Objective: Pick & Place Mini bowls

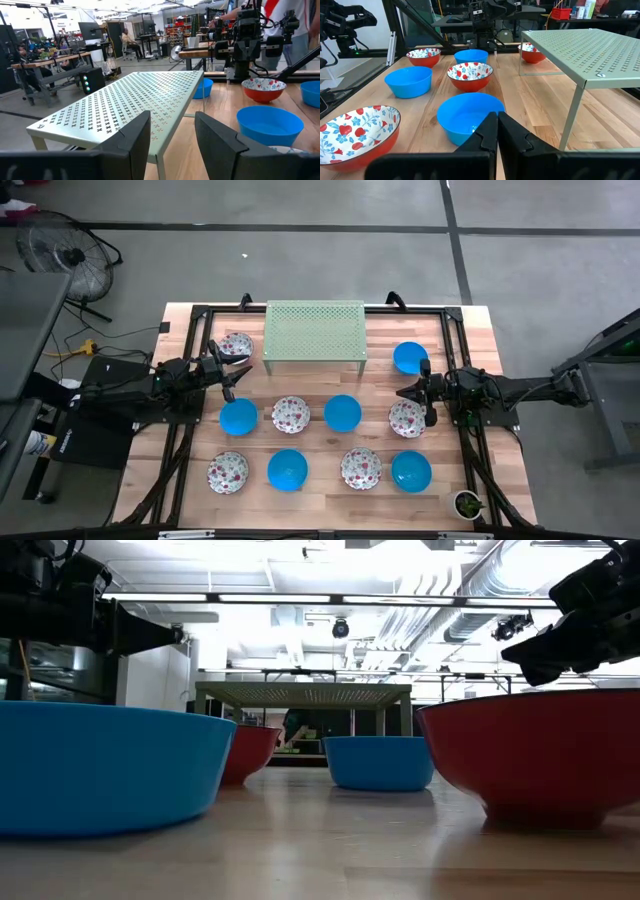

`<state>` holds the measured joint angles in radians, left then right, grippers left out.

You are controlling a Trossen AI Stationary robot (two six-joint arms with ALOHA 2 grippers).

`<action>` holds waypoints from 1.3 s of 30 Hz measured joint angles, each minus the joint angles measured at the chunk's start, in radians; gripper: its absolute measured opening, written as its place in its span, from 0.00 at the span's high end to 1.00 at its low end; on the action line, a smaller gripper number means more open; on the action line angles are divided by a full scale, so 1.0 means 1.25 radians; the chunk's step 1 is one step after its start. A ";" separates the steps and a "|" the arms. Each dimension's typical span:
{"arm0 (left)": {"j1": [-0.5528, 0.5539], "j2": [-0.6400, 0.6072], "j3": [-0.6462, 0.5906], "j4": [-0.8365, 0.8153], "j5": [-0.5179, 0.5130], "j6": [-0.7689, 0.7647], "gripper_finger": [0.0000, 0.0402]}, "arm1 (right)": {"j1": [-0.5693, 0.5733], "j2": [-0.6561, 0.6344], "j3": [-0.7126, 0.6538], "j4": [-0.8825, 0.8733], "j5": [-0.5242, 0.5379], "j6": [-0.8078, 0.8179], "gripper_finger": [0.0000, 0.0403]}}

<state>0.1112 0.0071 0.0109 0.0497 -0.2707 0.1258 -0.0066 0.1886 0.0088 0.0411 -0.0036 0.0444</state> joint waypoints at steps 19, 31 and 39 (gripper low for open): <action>0.000 0.000 0.000 0.000 0.000 0.000 0.63 | 0.000 0.063 0.102 -0.105 0.003 0.047 1.00; 0.000 0.000 0.000 0.000 0.000 0.000 0.63 | -0.022 0.276 0.347 -0.308 0.166 0.165 1.00; 0.000 0.000 0.000 0.000 0.000 0.000 0.63 | -0.140 0.426 0.481 -0.475 0.186 0.318 1.00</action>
<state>0.1112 0.0069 0.0109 0.0497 -0.2707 0.1259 -0.1822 0.7215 0.6101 -0.5523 0.2287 0.4419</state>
